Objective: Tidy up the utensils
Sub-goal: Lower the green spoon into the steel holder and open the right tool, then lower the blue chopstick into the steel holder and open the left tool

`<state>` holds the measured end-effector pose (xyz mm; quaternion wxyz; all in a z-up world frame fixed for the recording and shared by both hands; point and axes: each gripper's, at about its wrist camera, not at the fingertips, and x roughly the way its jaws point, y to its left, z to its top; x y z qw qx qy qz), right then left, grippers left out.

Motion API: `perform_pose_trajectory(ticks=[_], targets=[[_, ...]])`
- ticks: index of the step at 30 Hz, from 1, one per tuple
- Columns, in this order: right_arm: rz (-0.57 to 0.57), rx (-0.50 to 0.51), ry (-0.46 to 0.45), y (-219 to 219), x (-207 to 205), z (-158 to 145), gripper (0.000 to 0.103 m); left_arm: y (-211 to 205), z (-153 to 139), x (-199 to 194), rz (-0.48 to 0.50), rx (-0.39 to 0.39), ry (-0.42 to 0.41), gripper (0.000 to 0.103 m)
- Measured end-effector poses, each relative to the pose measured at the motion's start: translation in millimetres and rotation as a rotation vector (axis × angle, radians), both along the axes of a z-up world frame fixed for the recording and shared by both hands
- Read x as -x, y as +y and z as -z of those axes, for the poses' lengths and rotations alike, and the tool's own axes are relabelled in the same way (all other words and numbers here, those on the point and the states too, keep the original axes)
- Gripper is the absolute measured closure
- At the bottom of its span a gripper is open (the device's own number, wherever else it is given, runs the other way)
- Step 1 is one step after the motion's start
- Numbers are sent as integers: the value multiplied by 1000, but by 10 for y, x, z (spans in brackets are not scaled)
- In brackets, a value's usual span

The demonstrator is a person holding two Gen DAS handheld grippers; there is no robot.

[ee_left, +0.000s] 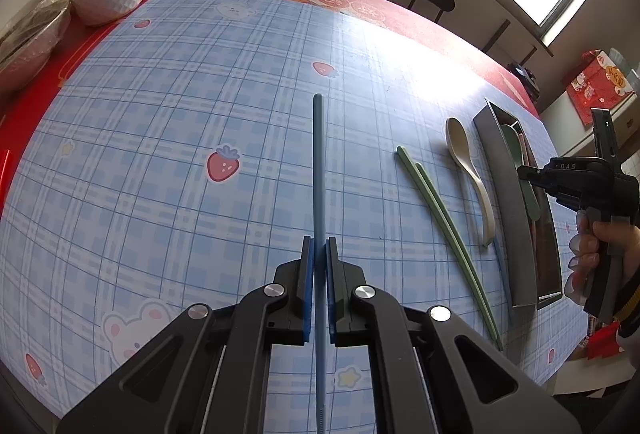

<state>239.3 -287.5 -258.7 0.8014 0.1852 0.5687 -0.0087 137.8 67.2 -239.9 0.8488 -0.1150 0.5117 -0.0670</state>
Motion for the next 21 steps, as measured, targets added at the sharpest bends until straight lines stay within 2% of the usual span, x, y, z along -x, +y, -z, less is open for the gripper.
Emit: perform_pose_trajectory(ticks=[7,12,13,14,15,21], targets=[[4,20,-29,-16,71,-137,95,-96,-33,-32,24,4,-10,98],[-37,88,-68,22,233,-320,91,-219,-76,-73,48,5,-22,98],[-49,108,-80,37,283,-357,80,-236,-79,-79,51,10,-22,98],[-59,124,-96,47,343,-394,63,-256,-83,-89,54,15,-21,98],[-65,133,-117,48,411,-435,56,-276,-87,-95,57,18,-22,98],[-92,155,-169,-36,749,-569,48,-437,-137,-148,87,31,-21,98]])
